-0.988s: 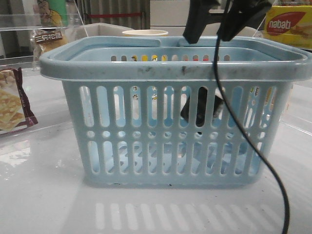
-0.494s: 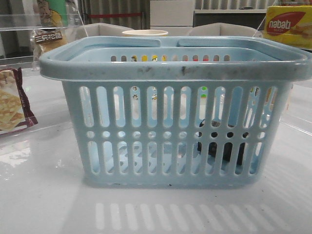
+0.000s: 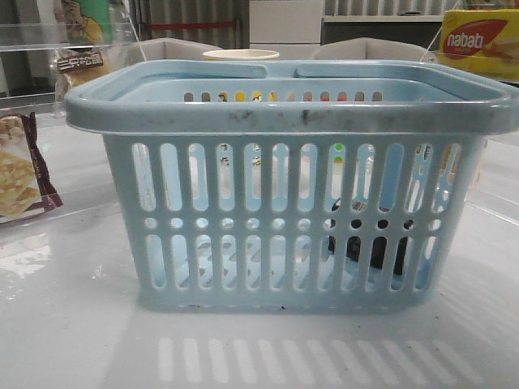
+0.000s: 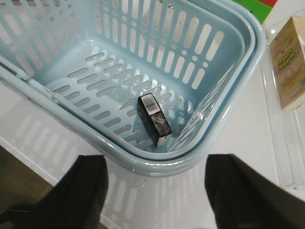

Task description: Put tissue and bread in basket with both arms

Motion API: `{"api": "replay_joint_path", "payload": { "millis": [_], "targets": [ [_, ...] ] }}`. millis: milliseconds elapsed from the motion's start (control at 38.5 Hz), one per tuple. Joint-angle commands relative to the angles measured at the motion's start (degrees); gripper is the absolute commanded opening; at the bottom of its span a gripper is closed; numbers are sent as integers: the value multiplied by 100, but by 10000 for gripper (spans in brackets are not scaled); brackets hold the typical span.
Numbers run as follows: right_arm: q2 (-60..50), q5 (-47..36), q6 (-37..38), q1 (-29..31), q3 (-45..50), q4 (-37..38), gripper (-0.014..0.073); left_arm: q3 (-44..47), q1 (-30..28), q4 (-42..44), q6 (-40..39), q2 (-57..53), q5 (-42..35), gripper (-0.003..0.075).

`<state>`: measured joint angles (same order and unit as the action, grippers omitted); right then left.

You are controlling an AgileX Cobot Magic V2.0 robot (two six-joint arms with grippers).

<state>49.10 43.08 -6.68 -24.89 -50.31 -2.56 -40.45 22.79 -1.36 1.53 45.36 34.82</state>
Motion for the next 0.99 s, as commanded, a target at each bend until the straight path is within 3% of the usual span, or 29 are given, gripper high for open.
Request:
{"api": "replay_joint_path", "payload": {
  "millis": [0,312,676,962],
  "targets": [
    [-6,-256,-36,-4,-146,66,545,-376,-174,-58,-153,166,-551,685],
    [51,-254,-36,-4,-146,66,545,-1552,-1172,-58,-153,1954,-954,687],
    [51,-254,-36,-4,-146,66,545,-3472,-1361,6,-153,4266,-1495,687],
    [51,-254,-36,-4,-146,66,545,-4779,-1655,-36,-153,5468,-1509,687]
  ]
}}
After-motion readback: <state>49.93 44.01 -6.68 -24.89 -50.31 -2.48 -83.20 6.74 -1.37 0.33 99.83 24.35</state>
